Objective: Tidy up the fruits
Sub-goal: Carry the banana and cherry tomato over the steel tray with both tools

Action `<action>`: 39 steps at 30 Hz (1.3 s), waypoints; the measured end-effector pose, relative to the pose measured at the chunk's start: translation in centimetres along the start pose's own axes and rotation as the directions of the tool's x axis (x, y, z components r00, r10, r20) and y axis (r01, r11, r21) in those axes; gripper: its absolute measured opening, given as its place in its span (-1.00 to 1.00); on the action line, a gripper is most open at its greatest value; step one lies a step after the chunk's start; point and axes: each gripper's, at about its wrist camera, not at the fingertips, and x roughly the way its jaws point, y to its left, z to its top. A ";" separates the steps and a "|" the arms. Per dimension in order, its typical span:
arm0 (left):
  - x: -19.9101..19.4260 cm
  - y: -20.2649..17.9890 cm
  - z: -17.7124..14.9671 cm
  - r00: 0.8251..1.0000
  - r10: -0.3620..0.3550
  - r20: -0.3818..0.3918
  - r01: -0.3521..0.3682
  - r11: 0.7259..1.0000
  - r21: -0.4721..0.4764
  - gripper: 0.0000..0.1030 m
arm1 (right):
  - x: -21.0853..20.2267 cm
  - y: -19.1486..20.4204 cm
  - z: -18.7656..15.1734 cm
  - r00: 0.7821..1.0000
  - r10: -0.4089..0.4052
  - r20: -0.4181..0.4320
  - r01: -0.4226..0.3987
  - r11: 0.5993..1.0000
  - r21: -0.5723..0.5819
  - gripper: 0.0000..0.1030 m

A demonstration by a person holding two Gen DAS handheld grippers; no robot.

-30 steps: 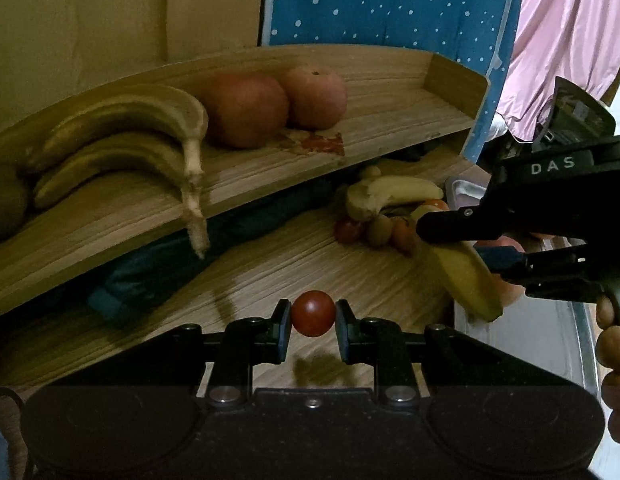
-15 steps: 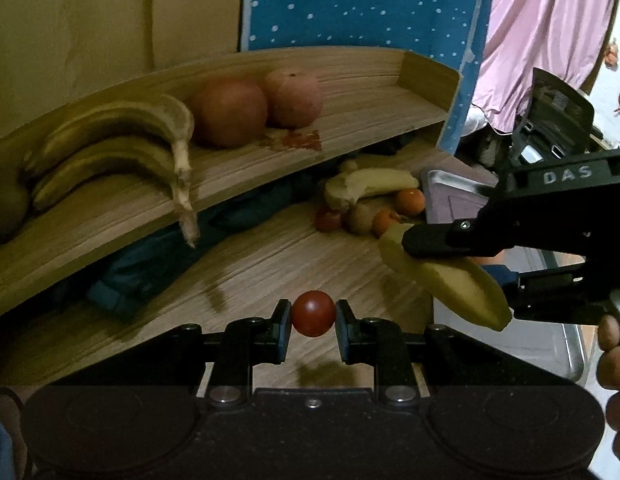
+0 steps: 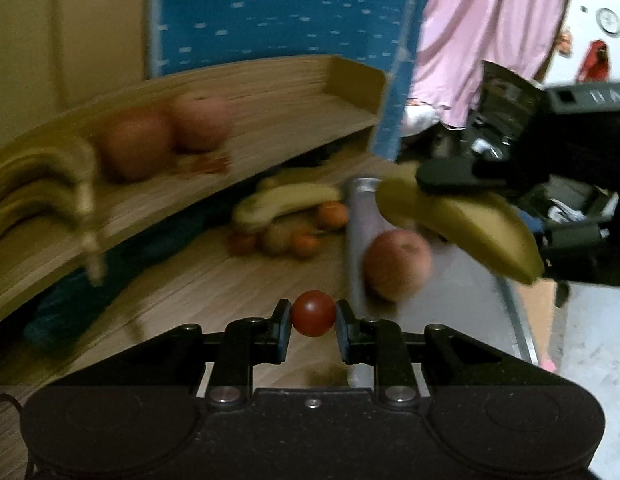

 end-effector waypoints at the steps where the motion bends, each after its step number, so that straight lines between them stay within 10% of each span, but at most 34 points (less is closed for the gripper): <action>1: 0.3 -0.6 0.1 1.000 -0.017 -0.001 0.017 1.000 0.010 -0.52 | -0.4 -0.1 0.5 1.000 -0.006 0.013 0.006 1.000 -0.004 -0.31; 13: 4.0 -7.0 0.0 0.981 -0.178 -0.073 0.186 0.976 0.117 -0.52 | -1.9 -3.8 5.2 0.984 -0.144 0.108 0.148 0.988 -0.033 -0.31; 39: 8.3 -8.2 0.2 0.976 -0.149 -0.159 0.169 0.978 0.121 -0.51 | 2.1 -8.8 6.3 0.969 -0.245 0.009 0.245 0.966 -0.078 -0.31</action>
